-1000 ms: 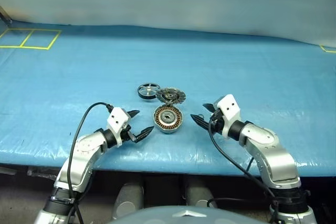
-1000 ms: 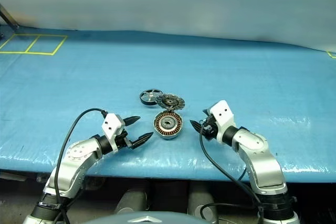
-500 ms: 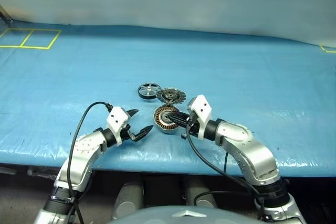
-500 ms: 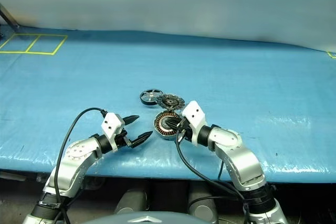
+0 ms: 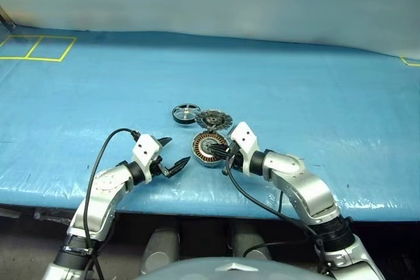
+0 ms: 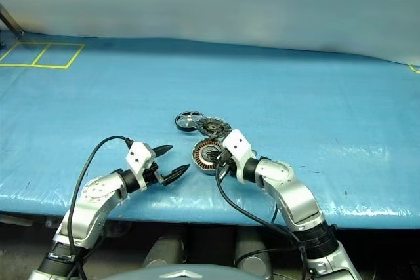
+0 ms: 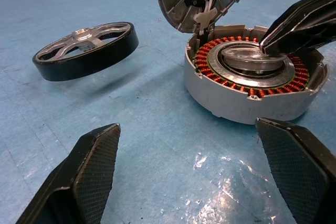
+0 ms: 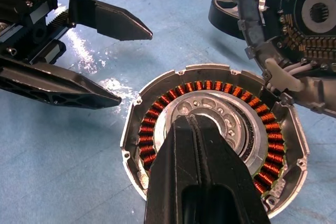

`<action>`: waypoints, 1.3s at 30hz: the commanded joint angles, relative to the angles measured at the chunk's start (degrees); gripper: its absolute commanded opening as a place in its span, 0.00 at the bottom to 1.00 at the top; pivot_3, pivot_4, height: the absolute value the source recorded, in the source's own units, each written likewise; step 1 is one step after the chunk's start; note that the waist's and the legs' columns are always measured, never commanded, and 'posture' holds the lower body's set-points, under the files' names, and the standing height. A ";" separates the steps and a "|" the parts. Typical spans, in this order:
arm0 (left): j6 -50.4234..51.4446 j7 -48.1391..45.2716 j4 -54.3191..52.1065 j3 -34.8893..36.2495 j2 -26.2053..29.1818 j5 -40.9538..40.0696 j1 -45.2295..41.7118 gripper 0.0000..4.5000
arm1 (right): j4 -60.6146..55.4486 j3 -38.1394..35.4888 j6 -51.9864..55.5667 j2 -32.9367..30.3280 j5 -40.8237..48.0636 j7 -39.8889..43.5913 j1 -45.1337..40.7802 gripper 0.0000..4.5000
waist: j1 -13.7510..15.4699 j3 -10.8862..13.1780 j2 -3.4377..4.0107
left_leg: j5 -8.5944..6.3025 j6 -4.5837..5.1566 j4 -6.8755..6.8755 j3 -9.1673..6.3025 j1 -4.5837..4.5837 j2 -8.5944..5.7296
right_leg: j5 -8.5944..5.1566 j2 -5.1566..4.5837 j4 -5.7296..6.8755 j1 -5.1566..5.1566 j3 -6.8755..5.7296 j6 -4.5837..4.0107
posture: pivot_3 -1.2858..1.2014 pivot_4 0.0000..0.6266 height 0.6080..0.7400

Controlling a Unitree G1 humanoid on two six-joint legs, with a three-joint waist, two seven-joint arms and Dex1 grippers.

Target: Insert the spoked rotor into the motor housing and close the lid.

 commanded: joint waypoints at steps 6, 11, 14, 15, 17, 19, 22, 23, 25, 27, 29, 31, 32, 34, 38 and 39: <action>-0.88 0.11 -0.63 0.43 0.41 0.61 -0.33 1.00 | 1.13 2.28 -2.16 -1.50 -3.86 -0.70 -1.09 0.01 | -0.05 0.00 0.00 | 0.00 0.00 0.01 0.00 0.02 0.00 | 0.00 0.00 0.00 0.02 0.00 0.00 | 0.52 0.24 1.00; -0.68 0.04 -0.71 0.25 0.33 0.75 -0.34 1.00 | 1.67 2.98 -2.90 -1.47 -4.85 -1.04 -0.87 0.01 | -0.04 -0.01 0.00 | 0.00 0.00 0.01 0.00 0.03 0.00 | 0.00 0.00 0.00 0.02 0.00 0.00 | 0.52 0.24 1.00; -0.63 -0.09 -0.69 0.28 0.16 0.96 -0.34 1.00 | 0.69 2.35 -3.09 -0.91 -3.72 -0.67 -0.68 0.01 | -0.05 -0.01 -0.01 | 0.00 0.00 0.02 0.00 0.03 0.00 | 0.00 0.00 0.00 0.03 0.00 0.00 | 0.52 0.24 1.00; -0.61 -0.11 -0.67 0.29 0.12 0.99 -0.34 1.00 | 0.10 1.74 -2.92 -0.41 -2.82 -0.59 -0.69 0.01 | -0.05 -0.01 -0.01 | 0.00 0.00 0.02 0.00 0.03 0.00 | 0.00 0.00 0.00 0.03 0.00 0.00 | 0.52 0.24 1.00; -0.58 -0.21 -0.56 0.10 0.14 1.17 -0.37 1.00 | -0.96 0.71 -2.64 0.40 -1.56 -0.65 -1.03 0.01 | -0.05 -0.01 0.00 | 0.00 0.00 0.01 -0.01 0.02 0.00 | 0.00 0.00 0.00 0.02 0.00 0.00 | 0.52 0.24 1.00; -0.60 -0.29 -0.47 0.00 0.07 1.19 -0.42 1.00 | -1.17 -0.03 -2.64 1.12 -0.94 -0.91 -1.62 0.01 | -0.06 -0.01 0.00 | 0.00 0.00 0.00 -0.01 0.02 0.00 | 0.00 0.00 0.00 0.01 0.00 0.00 | 0.52 0.24 1.00; -0.70 -0.30 -0.28 -0.15 -0.12 1.30 -0.59 1.00 | -0.25 -0.59 -2.85 1.81 -0.56 -1.22 -2.55 0.01 | -0.07 0.00 0.00 | 0.00 0.00 0.00 0.00 0.00 0.00 | 0.00 0.00 0.00 0.00 0.00 0.00 | 0.52 0.24 1.00; -0.73 -0.28 -0.24 -0.23 -0.21 1.34 -0.66 1.00 | 0.25 -0.44 -3.12 1.71 -0.87 -1.22 -2.87 0.01 | -0.07 0.00 0.00 | 0.00 0.00 0.00 0.00 0.00 0.00 | 0.00 0.00 0.00 0.00 0.00 0.00 | 0.52 0.24 1.00; -0.75 -0.29 -0.21 -0.30 -0.36 1.38 -0.82 1.00 | 1.09 -0.21 -3.50 1.58 -1.24 -1.26 -3.59 0.01 | -0.09 0.00 0.00 | 0.00 0.00 0.01 0.00 0.00 0.00 | 0.00 0.00 0.00 0.00 0.00 0.00 | 0.52 0.24 1.00; -0.80 -0.27 -0.25 -0.29 -0.43 1.40 -0.82 1.00 | 1.49 -0.23 -3.68 1.56 -1.28 -1.31 -4.28 0.01 | -0.11 0.00 0.00 | 0.00 0.00 0.01 0.00 0.01 0.00 | 0.00 0.00 0.00 0.00 0.00 0.00 | 0.52 0.24 1.00; -0.80 -0.26 -0.34 -0.20 -0.39 1.38 -0.68 1.00 | 1.92 -0.60 -3.55 1.85 -1.17 -1.72 -4.98 0.01 | -0.10 0.00 0.00 | 0.00 0.00 0.00 0.00 0.00 0.00 | 0.00 0.00 0.00 0.00 0.00 0.00 | 0.52 0.24 1.00; -0.82 -0.27 -0.38 -0.10 -0.32 1.36 -0.46 1.00 | 3.08 -0.45 -1.74 2.32 -1.24 -2.68 -5.10 0.01 | -0.12 0.00 0.00 | 0.00 0.00 0.00 0.00 -0.01 0.00 | 0.00 0.00 0.00 -0.01 0.00 0.00 | 0.52 0.24 1.00; -0.72 -0.27 -0.60 -0.09 -0.25 1.36 -0.31 1.00 | 6.02 2.54 0.10 1.28 -4.33 -3.64 -5.01 0.01 | -0.13 -0.01 0.00 | 0.00 0.00 -0.01 0.00 0.00 0.00 | 0.00 0.00 0.00 -0.01 0.00 0.00 | 0.52 0.24 1.00; -0.66 -0.21 -0.86 -0.09 -0.32 1.29 -0.28 1.00 | 11.81 5.96 -0.28 0.69 -8.66 -5.57 -3.91 0.01 | -0.29 -0.05 0.02 | 0.00 0.00 -0.02 0.00 0.04 0.00 | 0.00 0.01 0.00 0.02 0.00 0.00 | 0.52 0.24 1.00; -0.69 -0.14 -0.99 0.24 -0.37 1.05 -0.32 1.00 | 7.78 2.79 -0.46 3.16 -5.53 -5.96 -3.88 0.01 | -0.43 -0.30 -0.11 | 0.00 0.00 0.00 -0.04 0.15 0.03 | -0.01 0.02 0.00 0.12 -0.03 -0.02 | 0.52 0.24 1.00; -0.66 -0.20 -0.89 0.13 -0.28 1.19 -0.37 1.00 | 6.88 2.30 -0.33 3.21 -5.18 -5.83 -4.15 0.01 | -0.44 -0.29 -0.10 | 0.00 0.00 0.02 -0.04 0.15 0.03 | -0.01 0.02 0.00 0.12 -0.03 -0.02 | 0.52 0.24 1.00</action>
